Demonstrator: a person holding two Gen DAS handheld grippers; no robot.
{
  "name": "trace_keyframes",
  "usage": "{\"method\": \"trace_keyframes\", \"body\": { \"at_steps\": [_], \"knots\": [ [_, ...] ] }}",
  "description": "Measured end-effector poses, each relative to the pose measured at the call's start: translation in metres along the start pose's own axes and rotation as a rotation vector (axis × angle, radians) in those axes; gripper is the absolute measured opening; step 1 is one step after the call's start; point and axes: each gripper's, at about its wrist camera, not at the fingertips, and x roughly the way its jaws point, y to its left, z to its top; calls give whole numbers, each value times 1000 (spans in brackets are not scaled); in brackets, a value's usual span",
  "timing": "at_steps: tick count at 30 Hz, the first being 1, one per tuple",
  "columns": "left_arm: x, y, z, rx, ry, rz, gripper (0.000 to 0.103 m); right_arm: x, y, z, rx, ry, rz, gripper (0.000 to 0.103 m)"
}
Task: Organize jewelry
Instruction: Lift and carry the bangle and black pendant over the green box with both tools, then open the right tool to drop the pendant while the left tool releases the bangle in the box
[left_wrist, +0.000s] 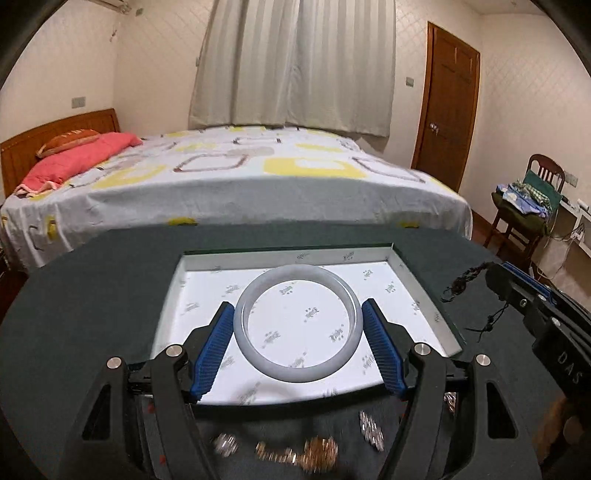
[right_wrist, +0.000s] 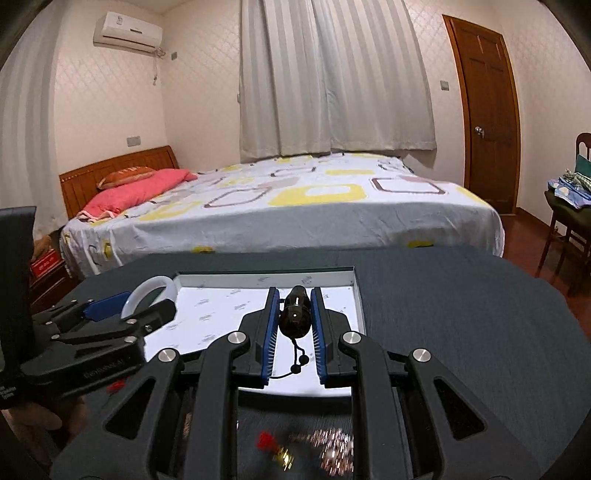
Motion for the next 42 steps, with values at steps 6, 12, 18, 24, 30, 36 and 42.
{"method": "trace_keyframes", "body": {
  "at_steps": [6,12,18,24,30,36,42],
  "knots": [
    [54,0,-11,2,135,9,68,53,-9,-9,12,117,-11,17],
    [77,8,-25,-24,230,16,68,81,-11,-23,8,223,-25,17],
    [93,13,-31,-53,306,-1,69,95,-14,-37,17,311,-39,17],
    [93,12,-31,-47,308,-2,69,99,-16,-43,29,335,-43,34],
    [90,11,-29,-34,290,-5,75,90,-16,-42,39,308,-45,39],
    [51,9,-25,-9,143,7,75,55,-8,-37,38,222,-40,39],
    [-7,12,-39,-34,24,44,77,6,12,-45,-1,142,-26,39]
  ]
}}
